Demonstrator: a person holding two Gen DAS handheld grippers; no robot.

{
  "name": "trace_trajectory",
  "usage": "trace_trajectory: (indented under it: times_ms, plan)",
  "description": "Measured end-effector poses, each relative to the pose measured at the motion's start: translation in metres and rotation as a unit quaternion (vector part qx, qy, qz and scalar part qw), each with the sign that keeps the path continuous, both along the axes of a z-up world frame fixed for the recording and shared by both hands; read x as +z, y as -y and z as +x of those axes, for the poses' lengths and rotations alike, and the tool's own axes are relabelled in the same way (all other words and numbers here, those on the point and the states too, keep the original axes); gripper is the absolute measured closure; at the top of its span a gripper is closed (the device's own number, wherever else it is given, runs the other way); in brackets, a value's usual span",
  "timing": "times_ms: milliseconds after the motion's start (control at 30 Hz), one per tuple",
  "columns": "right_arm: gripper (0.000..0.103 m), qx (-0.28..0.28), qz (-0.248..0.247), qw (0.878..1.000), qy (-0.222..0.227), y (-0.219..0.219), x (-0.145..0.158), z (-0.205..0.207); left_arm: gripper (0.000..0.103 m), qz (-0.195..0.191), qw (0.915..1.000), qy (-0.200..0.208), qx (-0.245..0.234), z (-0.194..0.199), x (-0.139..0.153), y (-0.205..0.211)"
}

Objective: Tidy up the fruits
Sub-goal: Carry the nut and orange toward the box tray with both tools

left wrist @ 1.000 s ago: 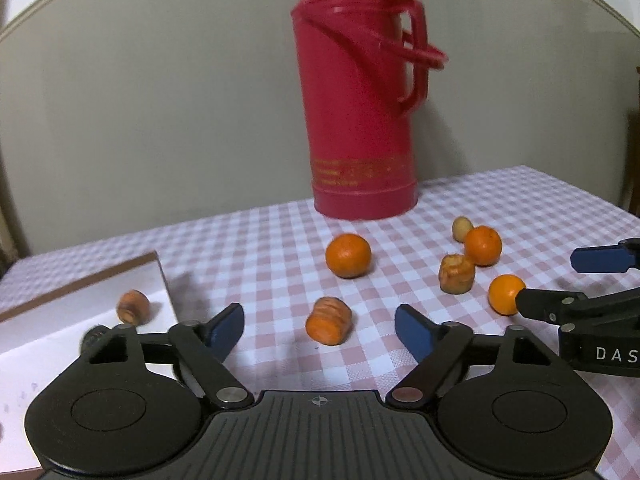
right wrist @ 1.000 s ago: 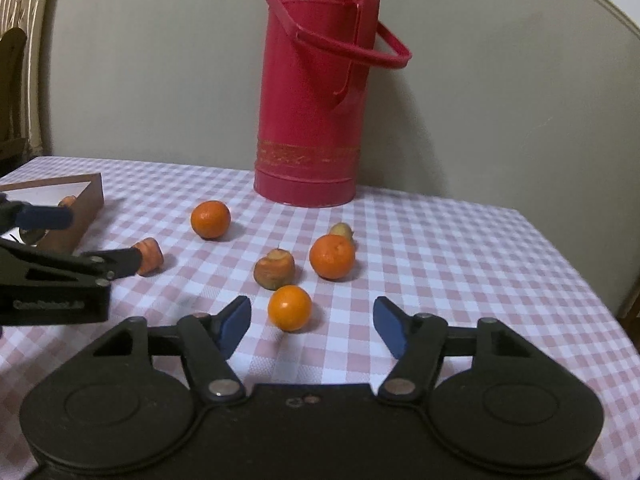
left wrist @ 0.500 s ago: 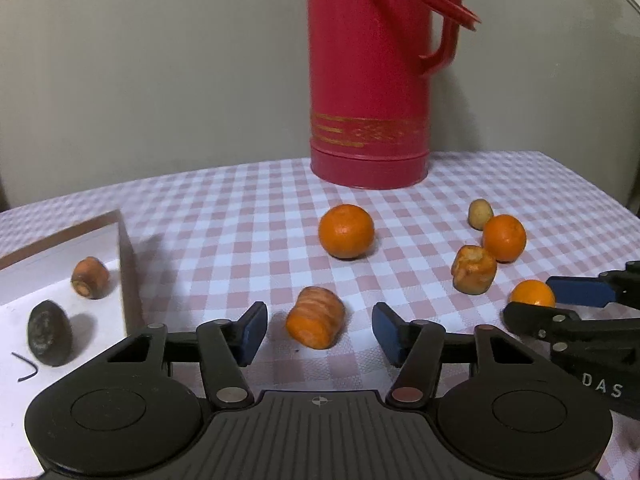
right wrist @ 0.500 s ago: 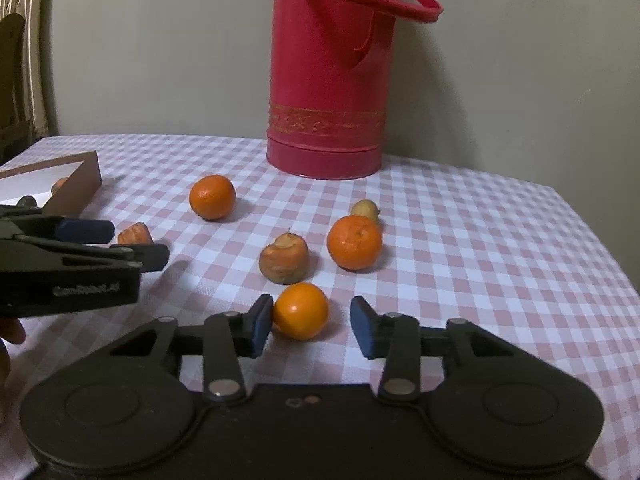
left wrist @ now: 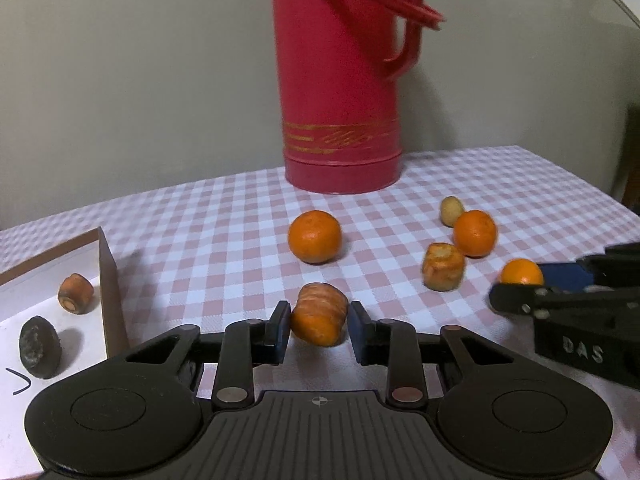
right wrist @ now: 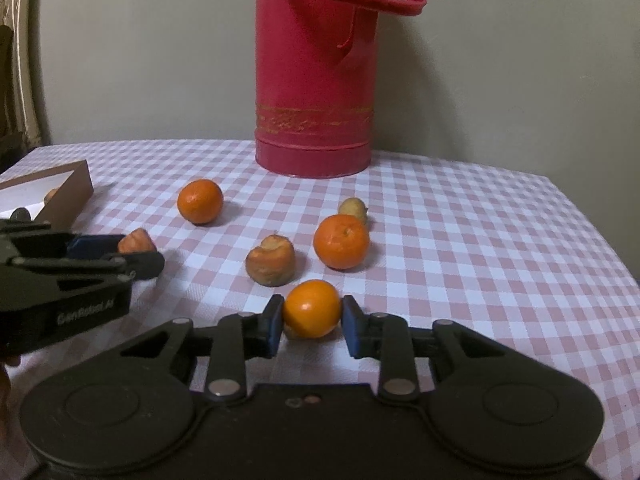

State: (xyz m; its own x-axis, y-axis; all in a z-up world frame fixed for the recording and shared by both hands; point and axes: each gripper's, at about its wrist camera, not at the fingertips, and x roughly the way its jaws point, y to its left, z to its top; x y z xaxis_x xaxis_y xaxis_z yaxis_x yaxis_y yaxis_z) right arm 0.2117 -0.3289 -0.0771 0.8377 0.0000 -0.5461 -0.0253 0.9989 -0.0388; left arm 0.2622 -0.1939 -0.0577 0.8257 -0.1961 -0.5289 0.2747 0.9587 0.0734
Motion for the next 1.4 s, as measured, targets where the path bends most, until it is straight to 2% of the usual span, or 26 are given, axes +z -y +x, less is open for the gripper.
trace_trajectory:
  times_ms: [333,500,733,1033,1400]
  plan:
    - [0.081,-0.015,0.004,0.998,0.053,-0.008,0.027,-0.04,0.072,-0.013,0.9991,0.038,-0.01,-0.06,0.03,-0.025]
    - [0.081,-0.02,0.01,0.997,0.073,-0.018,0.031,-0.063,0.072,-0.017,0.9985,0.05,0.012,-0.087,0.036,-0.054]
    - [0.081,0.0,0.009,0.997,0.076,-0.043,0.032,-0.089,0.072,-0.021,0.9962,0.066,0.052,-0.116,0.043,-0.096]
    - [0.081,0.067,0.009,0.994,0.087,-0.091,0.037,-0.111,0.072,-0.018,0.9911,0.075,0.109,-0.148,0.044,-0.148]
    - [0.081,0.158,0.002,0.982,0.1,-0.156,0.04,-0.118,0.072,-0.012,0.9798,0.085,0.181,-0.172,0.044,-0.21]
